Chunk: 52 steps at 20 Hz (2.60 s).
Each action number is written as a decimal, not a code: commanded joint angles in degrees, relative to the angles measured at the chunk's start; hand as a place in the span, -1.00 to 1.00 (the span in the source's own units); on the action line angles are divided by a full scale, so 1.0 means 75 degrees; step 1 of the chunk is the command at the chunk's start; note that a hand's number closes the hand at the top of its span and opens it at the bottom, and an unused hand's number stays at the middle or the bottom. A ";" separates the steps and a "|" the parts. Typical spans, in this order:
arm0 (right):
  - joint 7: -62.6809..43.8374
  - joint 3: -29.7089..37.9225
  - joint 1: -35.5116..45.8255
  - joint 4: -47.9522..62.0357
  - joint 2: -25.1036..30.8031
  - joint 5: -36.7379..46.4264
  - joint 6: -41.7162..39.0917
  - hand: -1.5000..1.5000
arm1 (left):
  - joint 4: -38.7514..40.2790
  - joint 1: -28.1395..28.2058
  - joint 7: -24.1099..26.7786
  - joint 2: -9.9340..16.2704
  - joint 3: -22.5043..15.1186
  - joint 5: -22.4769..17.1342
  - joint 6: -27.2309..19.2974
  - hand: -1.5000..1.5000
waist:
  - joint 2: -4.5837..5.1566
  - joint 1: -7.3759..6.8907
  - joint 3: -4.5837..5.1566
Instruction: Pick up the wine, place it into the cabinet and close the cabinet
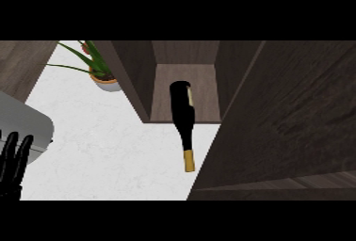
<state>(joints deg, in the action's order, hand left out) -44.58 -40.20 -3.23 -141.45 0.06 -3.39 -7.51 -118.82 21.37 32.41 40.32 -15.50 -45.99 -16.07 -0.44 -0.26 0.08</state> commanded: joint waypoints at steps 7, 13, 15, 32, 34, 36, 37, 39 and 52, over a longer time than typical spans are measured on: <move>0.0178 -0.2508 0.0986 0.0054 0.0001 0.1394 0.2069 1.00 | 0.0268 0.0034 -0.0581 0.0489 0.1407 -0.0839 0.0894 -1.00 | -0.0017 0.0025 0.0008; 0.0373 -0.2826 0.2039 0.0855 0.0018 0.1868 0.3328 1.00 | 0.0409 0.0369 -0.0407 0.0456 0.1454 -0.0745 0.1481 -1.00 | -0.0037 -0.0086 0.0023; -0.0035 -0.2551 0.2613 0.0780 0.0027 0.1806 0.3486 1.00 | 0.0775 0.0201 -0.0486 0.0448 0.1608 -0.0935 0.1762 -1.00 | -0.0004 -0.0061 0.0026; 0.0197 -0.0725 0.5992 0.3013 0.0067 0.0113 0.5076 1.00 | 0.0553 -0.0735 -0.1248 0.0057 0.1384 -0.1009 0.1428 -1.00 | 0.0116 -0.0393 0.0019; 0.0373 -0.0384 0.6718 0.3615 0.0050 -0.0254 0.5095 1.00 | 0.0761 -0.0818 -0.1184 -0.0089 0.1362 -0.1010 0.1494 -1.00 | 0.0122 -0.0409 0.0020; 0.0478 0.0243 0.7495 0.4296 0.0028 -0.0770 0.5160 1.00 | 0.0930 -0.1121 -0.1357 -0.0108 0.1310 -0.0972 0.1452 -1.00 | 0.0127 -0.0308 0.0011; 0.0317 0.0259 0.8077 0.4616 0.0020 -0.0729 0.5454 1.00 | 0.0904 -0.0876 -0.1238 -0.0182 0.1248 -0.0797 0.1389 -1.00 | 0.0090 -0.0374 0.0017; 0.0473 0.0758 0.8707 0.5356 0.0010 -0.1086 0.5244 1.00 | 0.0495 -0.1137 -0.1628 -0.0210 0.1286 -0.0963 0.0982 -1.00 | 0.0092 -0.0290 0.0001; 0.2693 0.2284 0.9723 0.9315 0.0079 -0.1092 0.3581 1.00 | 0.0945 -0.0819 -0.1270 -0.0651 0.1535 -0.0342 0.1613 -1.00 | 0.0087 -0.0107 -0.0005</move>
<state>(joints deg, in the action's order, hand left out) -27.43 -27.55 69.38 -78.20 -0.03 -10.69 23.17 -113.06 15.26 21.88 36.76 -3.95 -50.48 -5.14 0.01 -1.74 0.20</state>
